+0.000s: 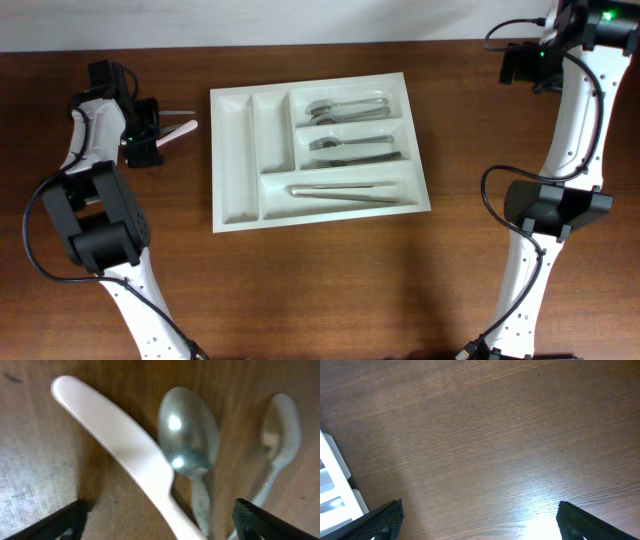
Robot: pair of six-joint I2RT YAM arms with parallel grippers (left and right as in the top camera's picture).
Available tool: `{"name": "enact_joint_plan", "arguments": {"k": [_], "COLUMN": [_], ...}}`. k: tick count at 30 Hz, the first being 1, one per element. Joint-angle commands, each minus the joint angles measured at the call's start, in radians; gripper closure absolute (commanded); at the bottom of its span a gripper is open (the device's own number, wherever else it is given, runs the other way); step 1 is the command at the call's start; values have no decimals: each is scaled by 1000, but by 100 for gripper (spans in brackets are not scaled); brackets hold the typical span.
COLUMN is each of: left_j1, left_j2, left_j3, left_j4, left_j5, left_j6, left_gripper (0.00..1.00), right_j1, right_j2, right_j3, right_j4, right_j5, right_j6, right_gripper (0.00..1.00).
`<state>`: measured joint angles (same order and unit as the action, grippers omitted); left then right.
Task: Pack container
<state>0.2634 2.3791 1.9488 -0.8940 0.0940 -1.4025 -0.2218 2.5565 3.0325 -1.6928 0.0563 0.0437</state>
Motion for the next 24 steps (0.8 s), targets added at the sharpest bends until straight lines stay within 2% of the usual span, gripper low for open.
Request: {"name": "enact_joint_plan", "arguments": {"k": [1, 5, 8, 17, 21, 22, 24], "left_j1": [6, 8, 11, 11, 11, 11, 11], "left_j2": [60, 60, 60, 60, 60, 60, 60], "left_j3": [-18, -18, -18, -18, -18, -18, -18], "left_j4": [-31, -48, -78, -112, -94, -93, -93], "left_j5": [-18, 79, 154, 137, 76, 56, 36], "left_j6": [8, -48, -130, -303, -298, -279, -222], "left_gripper": [9, 6, 8, 11, 11, 20, 25], "right_j1": [-1, -1, -1, -1, -1, -1, -1], "right_j2": [-10, -10, -10, -10, -10, -10, -10], "right_j3": [-4, -4, -4, -4, -4, -4, -4], "right_j4": [-6, -6, -6, -6, -6, -6, -6], "right_j5": [8, 8, 8, 8, 8, 8, 8], "right_j6": [-10, -10, -10, -10, -10, -10, -10], "right_gripper": [1, 1, 1, 1, 1, 1, 1]}}
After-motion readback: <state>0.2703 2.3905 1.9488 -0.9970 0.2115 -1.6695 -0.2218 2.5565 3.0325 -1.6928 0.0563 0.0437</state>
